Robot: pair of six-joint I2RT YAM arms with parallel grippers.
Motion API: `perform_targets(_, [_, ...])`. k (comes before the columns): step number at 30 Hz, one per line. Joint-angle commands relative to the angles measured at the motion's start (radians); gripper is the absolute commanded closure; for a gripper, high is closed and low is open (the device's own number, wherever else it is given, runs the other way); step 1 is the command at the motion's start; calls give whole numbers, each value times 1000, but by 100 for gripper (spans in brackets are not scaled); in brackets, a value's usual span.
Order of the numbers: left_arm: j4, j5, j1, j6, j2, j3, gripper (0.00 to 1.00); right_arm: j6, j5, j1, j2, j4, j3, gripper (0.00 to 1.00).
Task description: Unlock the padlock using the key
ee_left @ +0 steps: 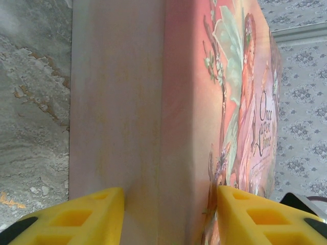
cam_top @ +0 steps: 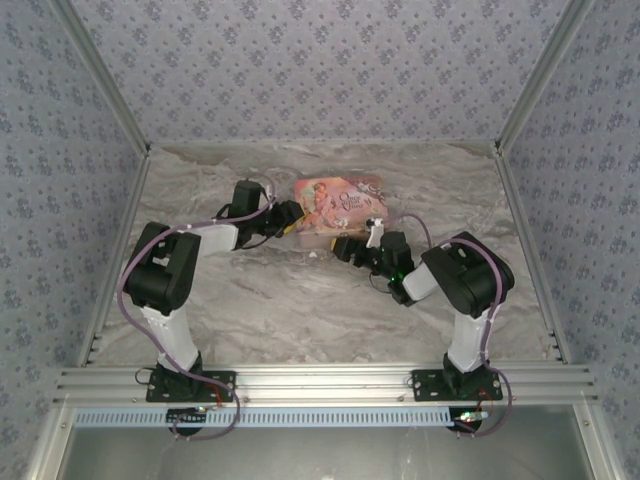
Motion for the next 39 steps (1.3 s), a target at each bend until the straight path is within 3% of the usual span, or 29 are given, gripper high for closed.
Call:
perform_targets(1, [-46, 20, -15, 0, 12, -20, 52, 0, -4, 7, 14, 92, 44, 39])
perform_targets(22, [-48, 19, -14, -2, 15, -22, 53, 9, 6, 4, 15, 111, 7, 67])
perform_targets(31, [-48, 19, -14, -2, 13, -26, 53, 12, 3, -1, 12, 102, 0, 87])
perform_targets(39, [-55, 10, -12, 6, 2, -35, 54, 18, 11, -4, 6, 91, 3, 98])
